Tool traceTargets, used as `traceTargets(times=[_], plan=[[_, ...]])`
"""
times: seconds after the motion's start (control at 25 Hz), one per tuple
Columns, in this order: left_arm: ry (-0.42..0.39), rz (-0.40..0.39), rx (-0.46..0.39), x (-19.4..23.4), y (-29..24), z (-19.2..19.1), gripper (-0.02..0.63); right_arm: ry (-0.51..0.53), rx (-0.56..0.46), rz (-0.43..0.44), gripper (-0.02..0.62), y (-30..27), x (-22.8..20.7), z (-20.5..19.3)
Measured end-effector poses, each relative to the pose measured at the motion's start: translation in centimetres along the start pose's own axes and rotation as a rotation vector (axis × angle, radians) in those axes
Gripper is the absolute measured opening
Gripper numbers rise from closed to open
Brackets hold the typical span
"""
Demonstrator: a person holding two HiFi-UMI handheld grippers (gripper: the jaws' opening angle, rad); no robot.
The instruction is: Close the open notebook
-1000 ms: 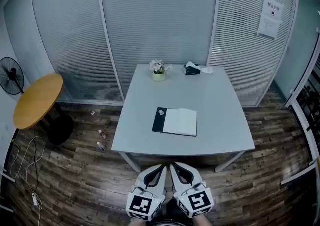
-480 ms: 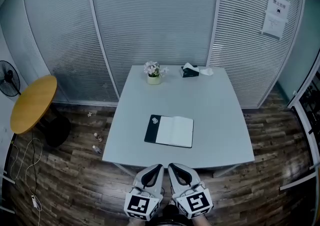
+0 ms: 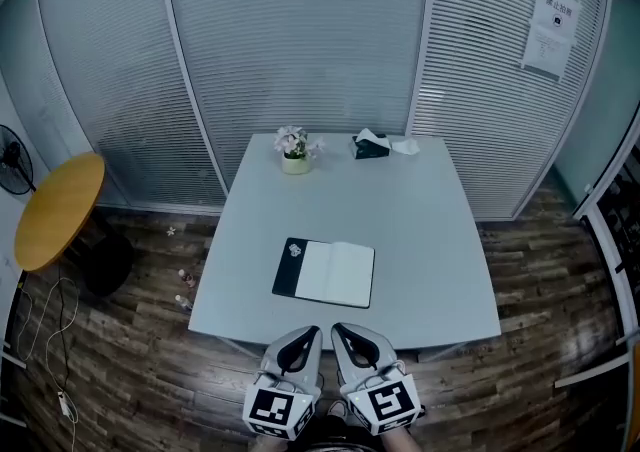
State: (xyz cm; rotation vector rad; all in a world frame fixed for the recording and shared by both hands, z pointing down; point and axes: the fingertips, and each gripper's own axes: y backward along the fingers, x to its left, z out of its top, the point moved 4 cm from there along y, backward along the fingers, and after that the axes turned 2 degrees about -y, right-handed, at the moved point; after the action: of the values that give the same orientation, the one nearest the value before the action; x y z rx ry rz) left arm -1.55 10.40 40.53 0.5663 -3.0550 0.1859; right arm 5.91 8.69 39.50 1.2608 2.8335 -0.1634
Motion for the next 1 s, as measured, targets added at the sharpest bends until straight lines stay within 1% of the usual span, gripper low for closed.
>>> traceTargets(times=[0.24,0.48,0.68,1.0], plan=[[-0.005,-0.015,0.001,0.3,-2.0,0.3,0.005,0.012,0.028,-0.037,0.003,-0.6,-2.0,-0.3],[-0.007,-0.058,-0.007,1.3,-4.4,0.6,0.003,0.013,0.015,-0.074,0.003,-2.0,-3.8,-0.1],[-0.009,-0.102,-0.015,3.1,-7.4,1.4,0.003,0.009,0.02,-0.084,0.003,-5.1,-5.4,0.1],[-0.003,-0.161,-0.018,6.9,-11.6,1.8,0.003,0.014,0.018,-0.134,0.003,-9.8,-7.7,0.5]])
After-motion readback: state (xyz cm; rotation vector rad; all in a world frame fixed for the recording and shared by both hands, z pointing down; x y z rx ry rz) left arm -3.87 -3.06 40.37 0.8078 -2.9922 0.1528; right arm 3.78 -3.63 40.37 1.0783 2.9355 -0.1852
